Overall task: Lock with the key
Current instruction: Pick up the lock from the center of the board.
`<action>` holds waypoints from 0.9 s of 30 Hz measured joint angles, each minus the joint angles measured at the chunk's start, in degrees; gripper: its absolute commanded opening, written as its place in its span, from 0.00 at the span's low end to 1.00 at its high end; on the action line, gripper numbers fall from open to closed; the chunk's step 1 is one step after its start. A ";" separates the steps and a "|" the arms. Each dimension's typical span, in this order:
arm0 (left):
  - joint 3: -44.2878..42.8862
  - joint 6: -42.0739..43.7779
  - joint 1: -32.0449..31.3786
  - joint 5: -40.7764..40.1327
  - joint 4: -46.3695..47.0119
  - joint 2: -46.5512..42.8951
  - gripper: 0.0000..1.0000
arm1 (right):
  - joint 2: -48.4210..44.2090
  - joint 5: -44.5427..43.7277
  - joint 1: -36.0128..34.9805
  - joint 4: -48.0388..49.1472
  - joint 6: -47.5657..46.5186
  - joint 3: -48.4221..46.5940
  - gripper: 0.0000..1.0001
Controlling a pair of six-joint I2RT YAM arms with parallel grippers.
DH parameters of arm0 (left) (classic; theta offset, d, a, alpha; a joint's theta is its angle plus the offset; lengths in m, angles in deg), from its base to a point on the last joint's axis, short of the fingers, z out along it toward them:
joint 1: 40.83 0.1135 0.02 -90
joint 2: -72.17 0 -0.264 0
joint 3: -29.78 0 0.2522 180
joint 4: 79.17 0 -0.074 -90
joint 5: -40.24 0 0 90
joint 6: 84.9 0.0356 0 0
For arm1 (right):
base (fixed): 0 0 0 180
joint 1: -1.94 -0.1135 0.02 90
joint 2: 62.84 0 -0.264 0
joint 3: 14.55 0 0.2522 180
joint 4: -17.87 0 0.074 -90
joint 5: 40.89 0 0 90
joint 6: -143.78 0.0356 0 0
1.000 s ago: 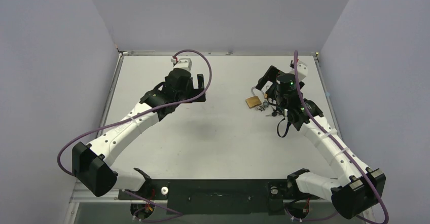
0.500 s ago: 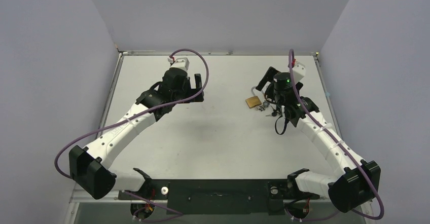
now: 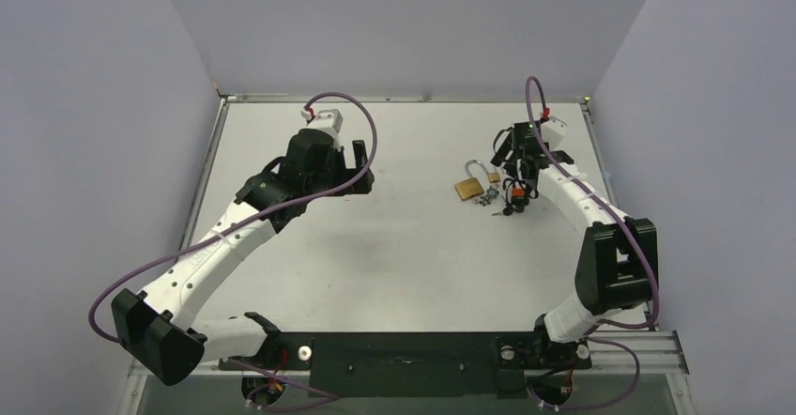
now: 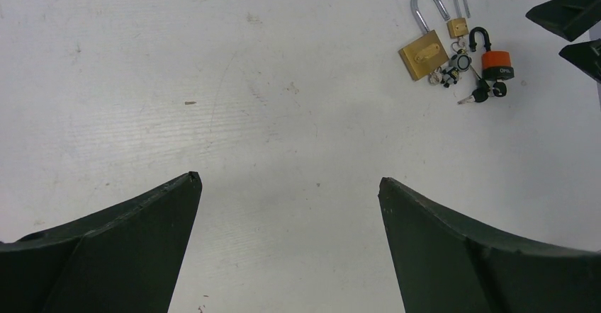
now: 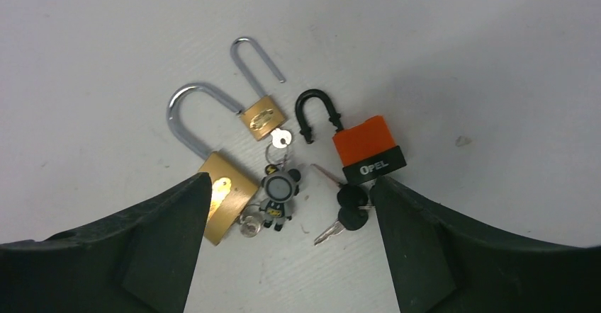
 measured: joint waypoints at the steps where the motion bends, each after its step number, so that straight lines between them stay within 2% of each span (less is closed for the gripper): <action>1: 0.15 0.00 0.09 0.20 -0.22 -0.39 0.97 | 1.01 0.09 0.74 0.00 -0.15 -0.09 0.80; 5: 0.28 0.13 0.50 0.94 -0.68 -1.84 0.97 | 4.02 0.37 4.48 -0.61 -1.75 -0.13 0.73; 11: 0.28 0.61 0.76 2.21 -0.92 -2.10 0.97 | 7.80 1.97 8.15 -0.63 -5.99 -0.20 0.70; 17: 0.26 1.31 0.96 3.76 -2.03 -1.77 0.97 | 12.94 2.95 8.37 -1.07 -9.86 -0.26 0.69; 27: 0.24 1.42 1.03 5.35 -3.48 -0.17 0.96 | 14.84 3.65 7.98 -1.51 -12.26 -0.57 0.67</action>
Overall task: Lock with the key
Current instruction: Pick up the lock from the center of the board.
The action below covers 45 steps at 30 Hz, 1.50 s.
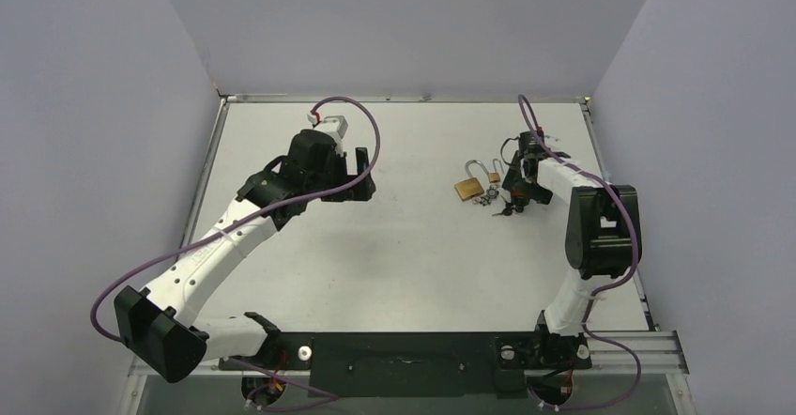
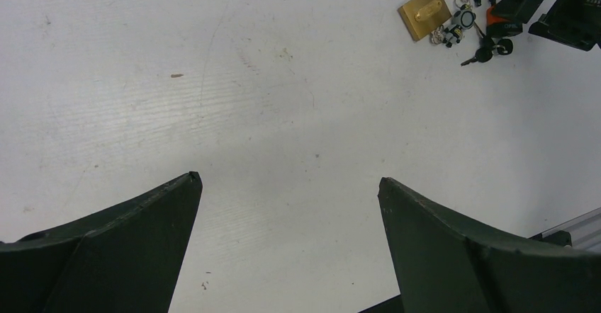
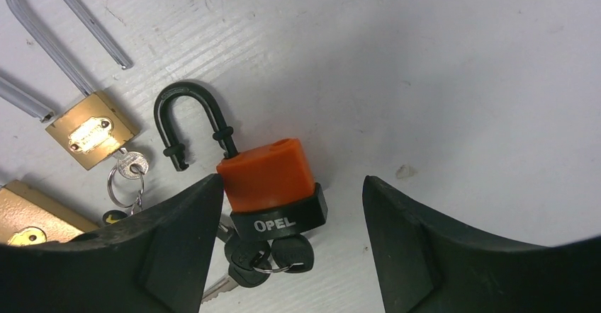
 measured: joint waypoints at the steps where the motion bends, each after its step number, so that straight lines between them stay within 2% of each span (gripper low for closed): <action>1: -0.04 0.00 0.00 0.17 -0.09 0.20 0.96 | 0.35 0.04 -0.26 -0.02 -0.22 -0.26 0.65; 13: -1.42 -0.02 0.00 0.57 -1.36 1.03 0.95 | 4.00 0.24 -2.16 -1.70 -1.92 -3.15 0.53; 15: -1.51 -0.02 0.00 0.59 -1.51 1.03 0.95 | 4.02 0.22 -2.21 -1.88 -2.05 -3.17 0.47; 17: -1.60 -0.04 0.00 0.74 -1.66 1.16 0.95 | 4.02 0.22 -2.21 -2.14 -2.10 -3.17 0.34; 18: -1.70 -0.04 0.00 0.85 -1.73 1.31 0.95 | 4.02 0.22 -2.21 -2.14 -2.19 -3.19 0.23; 20: -2.03 -0.09 0.00 1.22 -1.81 1.79 0.95 | 4.02 0.20 -2.23 -2.16 -2.05 -3.21 0.12; 23: -2.91 -0.20 0.00 1.97 -1.95 2.71 0.95 | 3.91 0.22 -2.56 -2.21 -1.90 -3.21 0.05; 28: -3.82 -0.17 0.04 4.07 -1.84 3.08 0.95 | 0.52 -0.22 -4.13 -4.48 -1.31 -2.71 0.01; 36: -6.25 0.48 0.17 9.77 1.11 4.61 0.91 | -16.65 -0.15 -13.27 -6.51 -0.55 -2.56 0.00; 40: -9.84 2.93 0.31 13.03 2.95 6.73 0.86 | -23.61 4.26 -17.42 -6.49 -1.18 -2.58 0.00; 45: -17.00 9.49 0.55 19.15 3.69 9.29 0.81 | -30.34 15.50 -19.43 -5.92 -2.54 -2.67 0.00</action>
